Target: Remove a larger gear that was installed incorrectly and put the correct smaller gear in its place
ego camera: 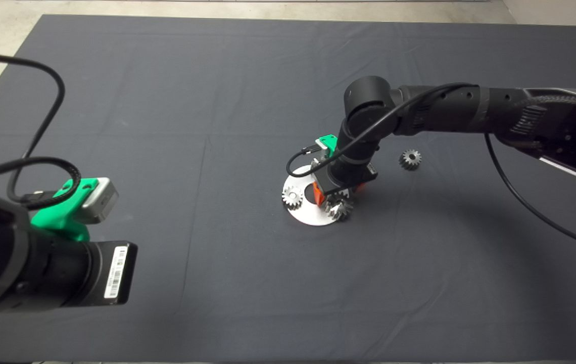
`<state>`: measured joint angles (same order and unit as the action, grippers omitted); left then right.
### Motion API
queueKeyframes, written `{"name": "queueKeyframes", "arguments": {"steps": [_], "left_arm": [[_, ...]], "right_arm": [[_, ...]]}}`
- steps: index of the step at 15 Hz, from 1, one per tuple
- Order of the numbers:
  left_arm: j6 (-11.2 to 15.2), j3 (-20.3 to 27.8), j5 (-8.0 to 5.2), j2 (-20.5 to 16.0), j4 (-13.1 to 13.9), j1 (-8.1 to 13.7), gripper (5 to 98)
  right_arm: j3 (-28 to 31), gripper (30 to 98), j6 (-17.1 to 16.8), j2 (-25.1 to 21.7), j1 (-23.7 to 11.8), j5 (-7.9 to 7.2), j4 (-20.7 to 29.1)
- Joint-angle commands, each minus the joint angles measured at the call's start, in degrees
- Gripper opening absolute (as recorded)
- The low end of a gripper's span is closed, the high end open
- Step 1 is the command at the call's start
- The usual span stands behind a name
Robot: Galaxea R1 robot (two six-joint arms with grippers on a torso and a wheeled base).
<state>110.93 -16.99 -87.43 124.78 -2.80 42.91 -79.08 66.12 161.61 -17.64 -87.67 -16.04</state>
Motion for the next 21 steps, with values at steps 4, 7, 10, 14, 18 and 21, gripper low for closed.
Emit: {"name": "queueKeyframes", "arguments": {"steps": [4,7,10,14,18,21], "left_arm": [[0.06,0.93,-3.98,0.51,0.87,1.04,5.3],[0.07,0.93,-4.03,0.42,0.87,1.04,5.3],[0.07,0.93,-3.98,0.51,0.87,1.04,5.3],[0.07,0.93,-3.98,0.51,0.87,0.95,5.3],[0.16,0.93,-3.98,0.46,0.87,1.03,5.3],[0.16,0.93,-3.98,0.42,0.87,1.04,5.3]], "right_arm": [[2.25,78.0,4.19,0.07,-1.88,-5.05,-0.48],[2.89,78.0,4.89,0.25,-2.46,-5.05,1.47],[3.07,78.0,4.98,-0.10,-3.36,-5.05,4.52],[4.21,78.0,6.22,-0.11,-3.37,-5.05,4.79],[4.04,78.0,6.30,-0.10,-2.76,-4.88,4.62],[3.69,78.0,6.22,-0.12,-2.40,-4.97,4.44]]}}
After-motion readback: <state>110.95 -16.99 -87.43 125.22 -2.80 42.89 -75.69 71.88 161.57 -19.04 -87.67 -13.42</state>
